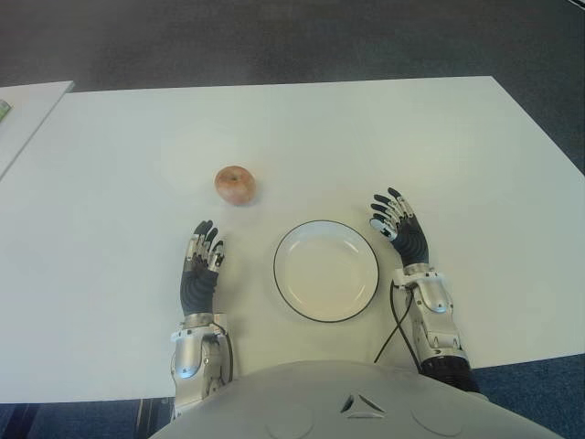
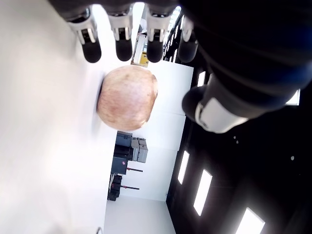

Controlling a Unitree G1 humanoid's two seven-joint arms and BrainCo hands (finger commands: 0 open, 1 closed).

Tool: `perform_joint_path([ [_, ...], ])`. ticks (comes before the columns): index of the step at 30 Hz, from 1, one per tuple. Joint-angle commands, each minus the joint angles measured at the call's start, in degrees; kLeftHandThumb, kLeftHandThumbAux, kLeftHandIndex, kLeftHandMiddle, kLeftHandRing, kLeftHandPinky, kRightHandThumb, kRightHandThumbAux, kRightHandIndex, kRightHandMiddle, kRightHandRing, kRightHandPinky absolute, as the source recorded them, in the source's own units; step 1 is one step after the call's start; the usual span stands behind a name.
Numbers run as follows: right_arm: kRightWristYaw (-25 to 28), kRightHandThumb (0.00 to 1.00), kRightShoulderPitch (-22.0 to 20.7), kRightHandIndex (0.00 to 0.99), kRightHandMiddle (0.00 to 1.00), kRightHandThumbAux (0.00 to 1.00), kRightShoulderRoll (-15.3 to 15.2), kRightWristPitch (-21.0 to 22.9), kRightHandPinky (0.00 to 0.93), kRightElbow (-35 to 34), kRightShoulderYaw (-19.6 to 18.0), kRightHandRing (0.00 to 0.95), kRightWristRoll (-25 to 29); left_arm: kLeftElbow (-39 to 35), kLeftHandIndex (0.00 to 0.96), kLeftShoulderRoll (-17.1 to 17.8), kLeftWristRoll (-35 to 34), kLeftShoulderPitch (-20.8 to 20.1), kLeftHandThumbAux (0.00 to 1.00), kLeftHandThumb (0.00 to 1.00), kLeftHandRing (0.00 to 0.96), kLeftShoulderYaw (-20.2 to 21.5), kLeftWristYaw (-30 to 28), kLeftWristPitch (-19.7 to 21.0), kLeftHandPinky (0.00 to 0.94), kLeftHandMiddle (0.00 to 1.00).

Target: Put the apples into the plate.

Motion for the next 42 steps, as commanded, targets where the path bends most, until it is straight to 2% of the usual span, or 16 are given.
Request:
perform_joint_path([
  [1, -0.07, 0.197, 2.58, 0.077, 0.220, 0.643, 0.04, 4.42, 0.235, 2.54, 0.46, 0.226, -0.69, 1.43, 0.104, -0.77, 0.39, 1.42, 0.637, 0.156, 0.049, -0.44, 0.36, 1.69, 0.057, 0.072],
  [14, -0.04, 0.203, 2.39, 0.078, 0.224, 0.632, -0.08, 4.70, 0.231, 2.77, 0.40, 0.226, -0.57, 0.63, 0.101, -0.11, 2.85, 1.80, 0.625, 0.155, 0.052, -0.99, 1.38, 1.96, 0.057, 0.071],
  [26, -0.09, 0.193, 2.56, 0.086, 0.229, 0.627, 0.45, 4.31, 0.224, 3.09, 0.94, 0.226, -0.75, 0.97, 0.076, 0.48, 4.02, 1.71, 0.676, 0.140, 0.044, 0.27, 1.84, -1.83, 0.038, 0.060],
  [30, -0.23, 0.191, 2.52, 0.087, 0.225, 0.623, 0.57, 4.46, 0.201, 3.18, 1.13, 0.219, -0.86, -1.12, 0.067, 2.51, 10.75, 2.14, 0.685, 0.140, 0.038, 1.35, 4.63, -3.33, 0.034, 0.052],
  [32, -0.51, 0.190, 2.36, 0.087, 0.227, 0.618, 0.69, 4.63, 0.186, 3.40, 1.21, 0.216, -0.99, -10.00, 0.062, 3.34, 23.61, 2.49, 0.671, 0.148, 0.036, 2.47, 9.19, -0.88, 0.033, 0.049],
  [34, -0.74, 0.189, 2.24, 0.087, 0.228, 0.615, 0.83, 4.60, 0.175, 3.68, 1.34, 0.215, -1.12, -13.68, 0.059, 3.70, 29.06, 2.61, 0.658, 0.153, 0.036, 2.91, 11.31, 0.40, 0.032, 0.048],
  [36, -1.07, 0.186, 1.95, 0.085, 0.228, 0.612, 0.95, 4.54, 0.169, 4.16, 1.54, 0.212, -1.45, -19.28, 0.057, 4.67, 39.52, 2.02, 0.616, 0.154, 0.042, 3.82, 13.53, 3.49, 0.043, 0.052],
  [38, -1.13, 0.186, 1.66, 0.085, 0.228, 0.608, 0.98, 4.25, 0.182, 4.71, 1.72, 0.211, -1.65, -25.71, 0.054, 5.24, 47.67, 2.20, 0.545, 0.159, 0.049, 3.90, 13.12, 6.26, 0.061, 0.053],
  [42, -0.78, 0.191, 1.22, 0.089, 0.226, 0.602, 1.06, 3.30, 0.203, 5.77, 2.05, 0.213, -1.57, -32.88, 0.051, 7.61, 51.35, 1.99, 0.473, 0.189, 0.051, 5.32, 7.84, 10.52, 0.086, 0.041],
])
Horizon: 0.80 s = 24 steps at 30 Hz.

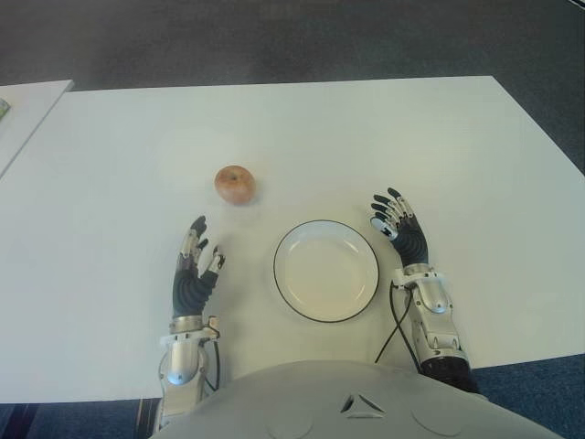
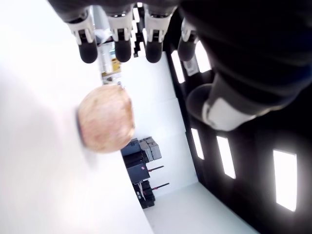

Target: Put the apples into the plate.

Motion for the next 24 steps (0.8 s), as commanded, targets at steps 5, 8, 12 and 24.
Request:
perform_joint_path([
  [5, -0.08, 0.192, 1.49, 0.091, 0.221, 0.594, 1.15, 3.03, 0.186, 7.23, 1.47, 0.208, -1.36, -18.50, 0.058, 7.32, 28.03, -1.59, 0.438, 0.252, 0.042, 2.56, -1.90, 10.20, 0.095, 0.025],
  [8, -0.08, 0.184, 1.19, 0.085, 0.215, 0.593, 1.16, 2.58, 0.165, 7.87, 1.68, 0.198, -1.60, -19.95, 0.065, 10.89, 35.09, -3.77, 0.413, 0.277, 0.028, 3.03, -3.58, 11.78, 0.079, 0.016],
  [12, -0.19, 0.169, 0.81, 0.078, 0.210, 0.594, 1.20, 2.28, 0.160, 8.38, 1.82, 0.190, -1.88, -21.29, 0.063, 13.31, 40.80, -6.36, 0.366, 0.296, 0.006, 2.14, -4.91, 13.49, 0.060, 0.003],
  [24, -0.37, 0.168, -1.28, 0.076, 0.222, 0.599, 1.39, 1.69, 0.170, 11.03, 1.73, 0.204, -2.41, -17.46, 0.047, 22.83, 55.29, -17.70, 0.316, 0.298, 0.000, -2.68, -7.58, 16.82, 0.016, 0.000],
])
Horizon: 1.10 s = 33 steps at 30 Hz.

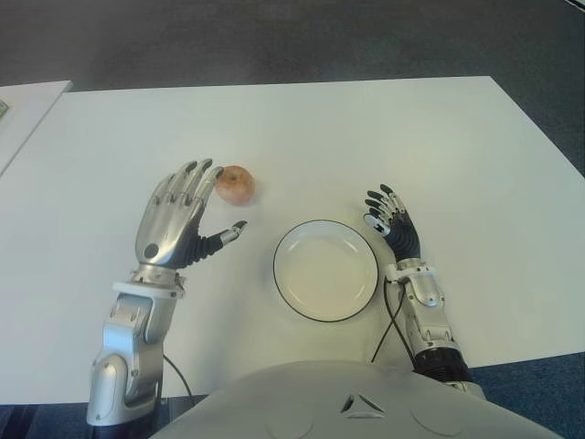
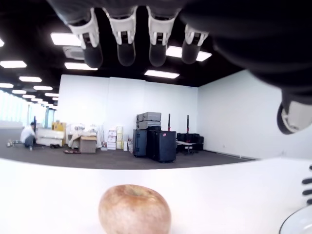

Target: Put the apples into the plate.

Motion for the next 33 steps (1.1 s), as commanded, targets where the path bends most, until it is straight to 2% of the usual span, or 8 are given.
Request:
perform_joint_path([
  [1, -0.17, 0.167, 1.78, 0.076, 0.223, 0.598, 0.67, 3.40, 0.168, 5.64, 0.72, 0.204, -1.00, 4.72, 0.048, 5.05, 4.78, -6.27, 0.315, 0.297, 0.000, -2.48, -1.23, 0.78, 0.015, 0.000],
  [6, -0.46, 0.169, 0.93, 0.084, 0.232, 0.604, 0.88, 2.77, 0.180, 7.02, 0.69, 0.209, -1.35, 9.46, 0.058, 9.85, 6.61, -11.00, 0.310, 0.302, 0.000, -4.61, -0.81, 0.74, 0.002, 0.000],
  [14, -0.94, 0.162, -0.32, 0.091, 0.223, 0.595, 1.23, 0.70, 0.173, 9.66, 0.72, 0.202, -1.64, 17.66, 0.042, 15.23, 5.92, -17.52, 0.294, 0.282, 0.000, -8.54, -1.25, 0.66, 0.000, 0.000],
  [18, -1.19, 0.161, -0.85, 0.095, 0.220, 0.599, 1.28, -0.18, 0.181, 10.81, 0.67, 0.201, -1.81, 20.30, 0.028, 16.40, 5.78, -19.61, 0.291, 0.273, 0.000, -10.53, -1.35, 1.49, 0.000, 0.000],
  [24, -1.34, 0.157, -1.90, 0.097, 0.221, 0.592, 1.41, -1.16, 0.183, 12.86, 0.54, 0.204, -1.79, 29.55, 0.027, 17.42, 5.69, -24.56, 0.294, 0.274, 0.000, -14.72, 2.26, 1.83, 0.000, 0.000],
  [33, -1.35, 0.147, -2.67, 0.095, 0.222, 0.587, 1.57, -1.11, 0.181, 13.80, 0.40, 0.206, -1.55, 35.95, 0.017, 18.61, 5.35, -28.75, 0.315, 0.291, 0.000, -19.34, 3.24, 3.00, 0.000, 0.000],
])
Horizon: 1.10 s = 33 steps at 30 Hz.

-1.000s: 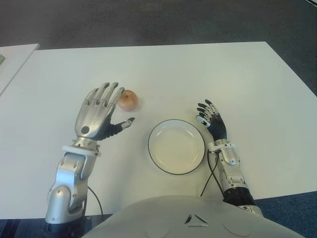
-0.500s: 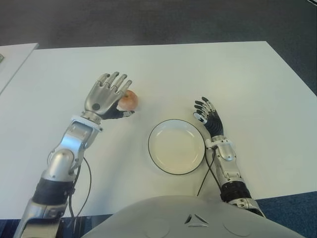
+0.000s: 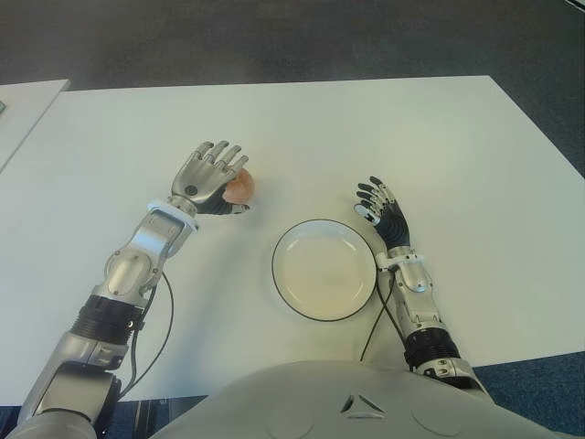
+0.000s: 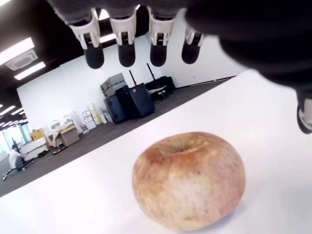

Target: Put the apples into the plate.

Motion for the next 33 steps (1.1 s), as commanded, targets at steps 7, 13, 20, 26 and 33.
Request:
perform_joint_path([
  [7, -0.10, 0.141, 3.01, 0.091, 0.225, 0.594, 0.76, 3.39, 0.184, 6.04, 0.13, 0.209, -0.41, 5.91, 0.001, 1.59, 0.25, -4.36, 0.319, 0.291, 0.000, -5.69, -1.14, 2.61, 0.000, 0.000],
  [13, -0.19, 0.134, 2.73, 0.084, 0.221, 0.610, 0.68, 3.50, 0.188, 6.20, 0.18, 0.206, -0.60, 8.62, 0.000, 1.83, 0.26, -6.12, 0.314, 0.284, 0.000, -8.26, -1.59, 3.90, 0.000, 0.000],
  [20, -0.33, 0.143, 2.63, 0.082, 0.217, 0.607, 0.66, 3.67, 0.180, 6.20, 0.21, 0.203, -0.68, 12.61, 0.000, 2.25, 1.30, -8.23, 0.300, 0.260, 0.000, -11.47, -0.55, 5.35, 0.000, 0.000],
  [26, -0.02, 0.146, 2.82, 0.073, 0.208, 0.607, 0.59, 3.88, 0.178, 5.84, 0.28, 0.193, -0.55, 17.24, 0.000, 1.98, 1.62, -10.46, 0.285, 0.242, 0.000, -14.04, 1.43, 6.28, 0.000, 0.000],
  [33, -0.18, 0.133, 2.89, 0.074, 0.206, 0.603, 0.44, 3.79, 0.183, 5.96, 0.33, 0.193, -0.80, 21.49, 0.000, 1.49, 1.17, -12.71, 0.282, 0.241, 0.000, -16.46, 3.69, 7.31, 0.000, 0.000],
])
